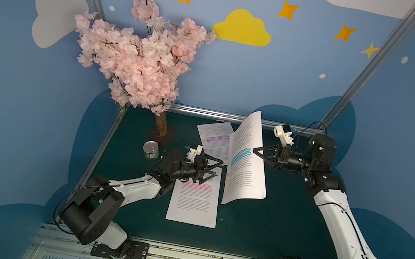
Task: Unclip the paperclips from the documents
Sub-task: Remove the paper clip from the document.
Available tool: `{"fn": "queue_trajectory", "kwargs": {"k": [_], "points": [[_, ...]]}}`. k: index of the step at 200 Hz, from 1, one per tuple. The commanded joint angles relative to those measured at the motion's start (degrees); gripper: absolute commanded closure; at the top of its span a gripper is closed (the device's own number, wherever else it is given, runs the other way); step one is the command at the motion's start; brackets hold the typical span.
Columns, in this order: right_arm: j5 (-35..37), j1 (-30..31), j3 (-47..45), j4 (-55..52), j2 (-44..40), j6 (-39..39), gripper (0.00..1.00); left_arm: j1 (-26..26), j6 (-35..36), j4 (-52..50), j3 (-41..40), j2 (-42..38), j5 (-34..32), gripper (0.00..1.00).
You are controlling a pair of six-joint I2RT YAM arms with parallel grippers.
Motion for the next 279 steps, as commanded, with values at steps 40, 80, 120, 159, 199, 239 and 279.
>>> {"fn": "queue_trajectory", "kwargs": {"k": [40,80,120,159,199,239,279], "points": [[3.2,2.0,-2.9,11.3,1.4,6.3,1.00,-0.6,-12.5,24.1,-0.4,5.0,-5.9,0.05],[3.6,3.4,-2.4,12.5,3.2,6.6,1.00,-2.0,-13.1,24.1,2.0,6.9,-4.0,0.07],[3.2,3.6,-0.1,9.4,4.8,4.2,1.00,-2.2,-13.3,24.7,2.2,7.4,-4.5,0.31],[1.8,2.4,1.9,3.4,4.9,0.2,1.00,-2.1,-13.3,25.6,1.7,7.1,-4.8,0.28],[2.3,2.0,3.7,4.7,4.5,2.0,1.00,-2.1,-15.7,29.6,1.2,8.8,-6.1,0.00],[2.3,2.0,4.5,1.8,4.5,-0.1,1.00,-2.2,-15.4,29.6,2.8,9.1,-4.6,0.02],[1.8,1.1,0.1,0.7,3.4,-2.1,1.00,-2.1,-15.7,29.6,2.2,8.5,-5.2,0.31]]}}
